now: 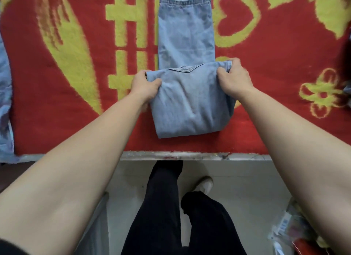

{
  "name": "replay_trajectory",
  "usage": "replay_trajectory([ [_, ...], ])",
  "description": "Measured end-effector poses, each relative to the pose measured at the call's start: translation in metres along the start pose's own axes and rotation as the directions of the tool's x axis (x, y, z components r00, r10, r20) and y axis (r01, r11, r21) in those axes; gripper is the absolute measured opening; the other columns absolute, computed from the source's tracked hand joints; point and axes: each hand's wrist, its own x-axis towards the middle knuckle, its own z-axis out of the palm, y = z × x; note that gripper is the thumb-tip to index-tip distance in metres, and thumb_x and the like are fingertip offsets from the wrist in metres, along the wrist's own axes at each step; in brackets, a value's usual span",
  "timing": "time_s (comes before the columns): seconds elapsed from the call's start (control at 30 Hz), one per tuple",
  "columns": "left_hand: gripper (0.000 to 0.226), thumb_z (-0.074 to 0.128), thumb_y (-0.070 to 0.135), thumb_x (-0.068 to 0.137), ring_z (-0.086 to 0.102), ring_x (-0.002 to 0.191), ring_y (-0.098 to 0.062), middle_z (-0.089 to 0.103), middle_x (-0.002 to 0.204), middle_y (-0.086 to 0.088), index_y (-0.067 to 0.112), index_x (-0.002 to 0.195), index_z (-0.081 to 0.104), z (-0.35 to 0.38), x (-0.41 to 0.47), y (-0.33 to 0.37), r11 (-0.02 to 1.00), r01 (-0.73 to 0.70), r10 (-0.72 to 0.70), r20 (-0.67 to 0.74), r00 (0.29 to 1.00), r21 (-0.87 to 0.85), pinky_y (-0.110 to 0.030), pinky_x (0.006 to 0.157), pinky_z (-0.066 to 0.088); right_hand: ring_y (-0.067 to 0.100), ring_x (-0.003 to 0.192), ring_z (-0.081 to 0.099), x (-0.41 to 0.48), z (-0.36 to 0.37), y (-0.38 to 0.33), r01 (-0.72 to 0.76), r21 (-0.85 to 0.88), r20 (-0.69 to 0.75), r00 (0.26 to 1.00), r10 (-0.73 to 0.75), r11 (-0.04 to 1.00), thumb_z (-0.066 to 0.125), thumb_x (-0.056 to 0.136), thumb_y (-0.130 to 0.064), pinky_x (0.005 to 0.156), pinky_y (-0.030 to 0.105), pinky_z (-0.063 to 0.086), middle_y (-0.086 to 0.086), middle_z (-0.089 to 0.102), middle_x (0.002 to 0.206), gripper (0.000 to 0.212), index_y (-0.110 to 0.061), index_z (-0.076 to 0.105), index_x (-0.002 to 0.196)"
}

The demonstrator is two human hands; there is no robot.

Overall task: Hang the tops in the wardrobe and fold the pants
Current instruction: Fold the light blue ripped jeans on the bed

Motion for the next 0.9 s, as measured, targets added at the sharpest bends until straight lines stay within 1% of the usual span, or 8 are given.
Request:
replay_trajectory([
  [0.1, 0.033, 0.074, 0.024, 0.079, 0.064, 0.098, -0.019, 0.066, 0.105, -0.004, 0.017, 0.105, 0.056, 0.012, 0.025, -0.013, 0.999, -0.002, 0.002, -0.006, 1.0, 0.046, -0.036, 0.091, 0.052, 0.037, 0.112, 0.056, 0.026, 0.022, 0.004, -0.07, -0.079, 0.016, 0.997, 0.072, 0.994, 0.045, 0.089, -0.043, 0.092, 0.042, 0.043, 0.017, 0.06, 0.119, 0.046, -0.013, 0.041, 0.124],
  [0.2, 0.026, 0.073, 0.025, 0.081, 0.06, 0.088, -0.014, 0.064, 0.096, 0.003, 0.019, 0.103, 0.06, 0.017, 0.034, -0.015, 0.996, -0.036, 0.036, -0.002, 0.999, 0.086, -0.03, 0.083, 0.051, 0.037, 0.104, 0.057, 0.039, 0.032, 0.001, -0.142, -0.155, 0.029, 0.989, 0.148, 0.978, 0.048, 0.085, -0.044, 0.084, 0.043, 0.044, 0.016, 0.058, 0.109, 0.047, -0.014, 0.038, 0.12],
  [0.37, 0.031, 0.07, 0.022, 0.077, 0.061, 0.091, -0.015, 0.063, 0.096, 0.005, 0.02, 0.107, 0.061, 0.014, 0.043, 0.001, 0.984, -0.064, 0.061, 0.025, 0.998, 0.164, -0.028, 0.083, 0.049, 0.033, 0.115, 0.056, 0.054, 0.012, -0.026, -0.182, -0.186, 0.005, 0.983, 0.186, 0.966, 0.06, 0.076, -0.037, 0.087, 0.038, 0.044, 0.008, 0.057, 0.123, 0.053, -0.018, 0.047, 0.125],
  [0.5, 0.051, 0.073, 0.018, 0.076, 0.054, 0.076, -0.005, 0.058, 0.092, 0.006, 0.008, 0.124, 0.058, 0.018, 0.084, 0.049, 0.996, -0.083, 0.083, -0.011, 0.997, -0.014, -0.012, 0.068, 0.041, 0.022, 0.114, 0.057, 0.088, -0.002, -0.062, -0.033, 0.081, -0.048, 0.998, 0.037, 0.996, 0.063, 0.074, -0.032, 0.099, 0.036, 0.047, 0.002, 0.058, 0.125, 0.072, -0.02, 0.042, 0.141],
  [0.57, 0.061, 0.075, 0.023, 0.067, 0.053, 0.072, -0.004, 0.057, 0.09, 0.004, 0.004, 0.123, 0.058, 0.019, 0.109, 0.078, 0.98, -0.035, 0.045, 0.048, 0.998, -0.194, -0.017, 0.064, 0.041, 0.016, 0.107, 0.059, 0.108, -0.004, -0.081, -0.016, 0.249, -0.053, 0.998, 0.03, 0.968, 0.065, 0.076, -0.032, 0.095, 0.034, 0.049, -0.003, 0.059, 0.118, 0.072, -0.018, 0.043, 0.143],
  [0.7, 0.064, 0.076, 0.02, 0.076, 0.06, 0.1, -0.009, 0.06, 0.118, 0.0, 0.013, 0.132, 0.047, 0.016, 0.138, 0.117, 0.968, 0.03, 0.003, 0.132, 0.991, -0.248, -0.02, 0.069, 0.046, 0.013, 0.109, 0.059, 0.133, -0.005, -0.102, -0.034, 0.425, -0.044, 0.997, 0.058, 0.905, 0.072, 0.075, -0.034, 0.096, 0.034, 0.053, -0.001, 0.057, 0.129, 0.074, -0.017, 0.047, 0.142],
  [0.83, 0.035, 0.061, -0.001, 0.068, 0.065, 0.069, -0.006, 0.068, 0.088, 0.0, 0.01, 0.101, 0.067, 0.006, 0.125, 0.141, 0.959, -0.162, 0.201, 0.153, 0.968, -0.231, -0.018, 0.056, 0.048, -0.001, 0.077, 0.064, 0.129, -0.018, -0.106, 0.113, 0.437, -0.12, 0.991, -0.067, 0.892, 0.062, 0.075, -0.023, 0.055, 0.016, 0.048, -0.014, 0.068, 0.092, 0.03, -0.023, 0.069, 0.105],
  [0.9, 0.022, 0.056, 0.002, 0.067, 0.061, 0.058, -0.01, 0.064, 0.07, 0.0, 0.012, 0.08, 0.071, -0.001, 0.108, 0.141, 0.947, -0.194, 0.246, 0.187, 0.951, -0.258, -0.023, 0.057, 0.049, 0.0, 0.06, 0.055, 0.114, -0.027, -0.105, 0.204, 0.438, -0.151, 0.977, -0.153, 0.876, 0.06, 0.074, -0.022, 0.051, 0.016, 0.04, -0.013, 0.064, 0.075, 0.013, -0.024, 0.07, 0.08],
])
